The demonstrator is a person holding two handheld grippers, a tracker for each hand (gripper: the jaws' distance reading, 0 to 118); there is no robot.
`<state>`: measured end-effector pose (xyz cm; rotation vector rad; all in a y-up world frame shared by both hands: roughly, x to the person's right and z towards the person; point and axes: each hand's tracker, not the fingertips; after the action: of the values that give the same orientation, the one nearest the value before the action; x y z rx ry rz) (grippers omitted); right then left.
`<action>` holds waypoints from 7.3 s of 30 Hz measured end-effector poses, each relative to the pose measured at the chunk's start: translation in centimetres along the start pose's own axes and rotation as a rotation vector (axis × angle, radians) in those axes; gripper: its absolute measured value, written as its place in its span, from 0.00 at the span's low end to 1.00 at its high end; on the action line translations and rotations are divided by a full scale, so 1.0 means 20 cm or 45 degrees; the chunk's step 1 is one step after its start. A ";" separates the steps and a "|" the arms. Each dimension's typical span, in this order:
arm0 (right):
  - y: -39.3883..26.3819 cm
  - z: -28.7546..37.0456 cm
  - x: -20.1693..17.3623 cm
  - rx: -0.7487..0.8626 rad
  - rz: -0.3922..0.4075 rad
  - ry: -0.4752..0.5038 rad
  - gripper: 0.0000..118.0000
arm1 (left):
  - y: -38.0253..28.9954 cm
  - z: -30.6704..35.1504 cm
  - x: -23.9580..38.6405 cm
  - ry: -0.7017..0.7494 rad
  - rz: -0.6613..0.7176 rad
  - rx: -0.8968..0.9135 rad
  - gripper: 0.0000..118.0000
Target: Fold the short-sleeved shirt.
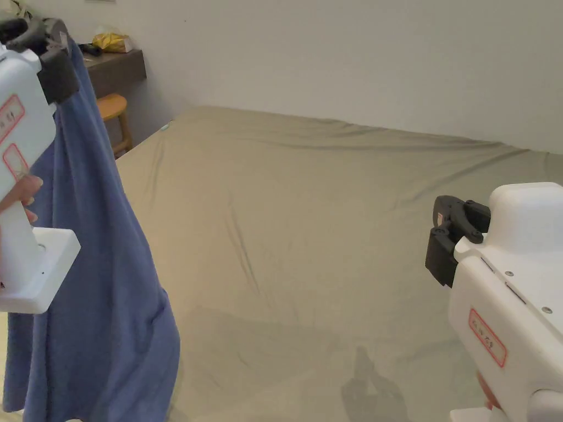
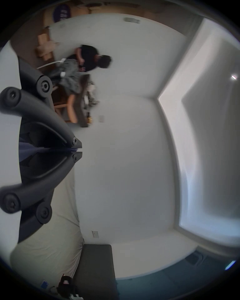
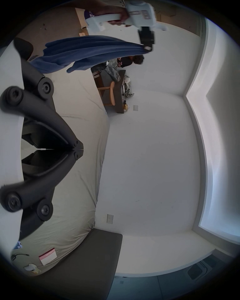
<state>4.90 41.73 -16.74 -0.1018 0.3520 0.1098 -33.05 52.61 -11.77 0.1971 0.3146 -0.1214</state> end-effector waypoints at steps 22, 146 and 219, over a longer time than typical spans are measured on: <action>-0.09 0.28 0.55 0.009 -0.080 -0.383 0.01 | -0.02 -0.43 1.28 -0.664 0.018 -0.175 0.00; -0.99 -1.87 0.60 -1.281 0.345 0.265 0.05 | -1.75 -0.27 0.88 -0.277 0.117 -1.180 0.05; 1.43 -1.37 1.46 0.108 0.341 -0.591 0.05 | 0.33 -1.88 1.01 -0.156 -0.541 -0.118 0.05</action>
<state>19.36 69.39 -54.85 0.0564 -0.0955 0.3756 -24.06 65.25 -52.13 0.0282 0.2353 -0.5362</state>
